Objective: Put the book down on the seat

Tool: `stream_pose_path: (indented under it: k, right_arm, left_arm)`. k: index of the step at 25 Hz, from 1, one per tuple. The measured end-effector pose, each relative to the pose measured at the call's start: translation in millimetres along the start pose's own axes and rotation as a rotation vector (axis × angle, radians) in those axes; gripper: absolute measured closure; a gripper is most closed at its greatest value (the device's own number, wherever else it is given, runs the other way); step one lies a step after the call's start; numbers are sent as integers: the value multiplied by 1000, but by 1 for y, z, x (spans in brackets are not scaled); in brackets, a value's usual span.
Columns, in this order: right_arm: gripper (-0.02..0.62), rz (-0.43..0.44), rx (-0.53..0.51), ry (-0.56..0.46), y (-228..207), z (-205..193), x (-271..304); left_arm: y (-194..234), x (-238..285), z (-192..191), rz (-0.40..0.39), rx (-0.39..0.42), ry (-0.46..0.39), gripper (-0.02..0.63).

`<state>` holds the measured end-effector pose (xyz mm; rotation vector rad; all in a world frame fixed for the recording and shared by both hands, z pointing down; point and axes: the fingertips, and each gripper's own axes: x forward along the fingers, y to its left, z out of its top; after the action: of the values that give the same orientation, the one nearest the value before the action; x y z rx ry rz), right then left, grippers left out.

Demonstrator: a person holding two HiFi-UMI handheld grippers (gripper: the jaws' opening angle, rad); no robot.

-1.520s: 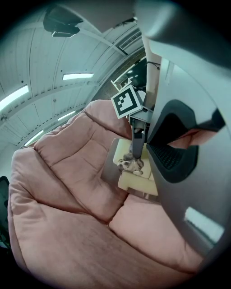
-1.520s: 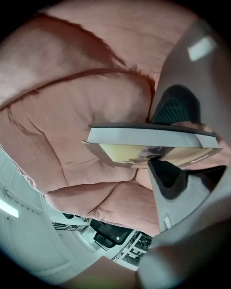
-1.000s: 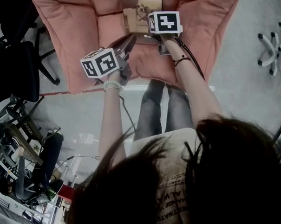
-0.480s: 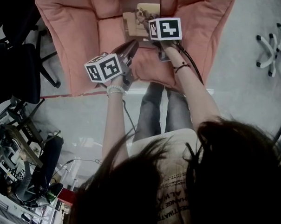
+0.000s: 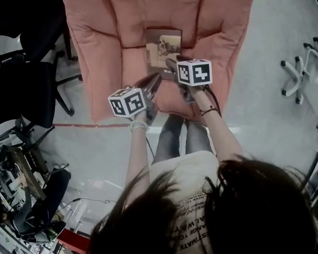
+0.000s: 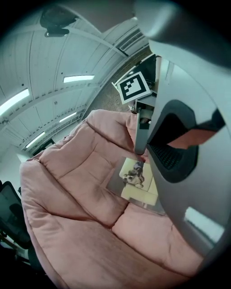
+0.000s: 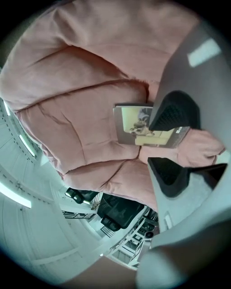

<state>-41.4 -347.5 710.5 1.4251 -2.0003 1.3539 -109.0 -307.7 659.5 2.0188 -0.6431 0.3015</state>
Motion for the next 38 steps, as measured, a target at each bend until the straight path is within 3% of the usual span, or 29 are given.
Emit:
stream_pose_path:
  k: [8, 13, 21, 38]
  right_arm:
    - [461, 138, -8, -66, 34, 22, -49]
    - [487, 202, -32, -112, 64, 34, -88]
    - [522, 274, -41, -148, 86, 46, -132]
    - [592, 405, -168, -177, 142, 80, -195]
  left_arm:
    - [-44, -20, 17, -2, 17, -79, 607]
    - [-74, -40, 23, -29, 70, -87, 607]
    - [-104, -62, 34, -51, 154, -81, 607]
    - [-172, -92, 72, -121, 327, -125, 607]
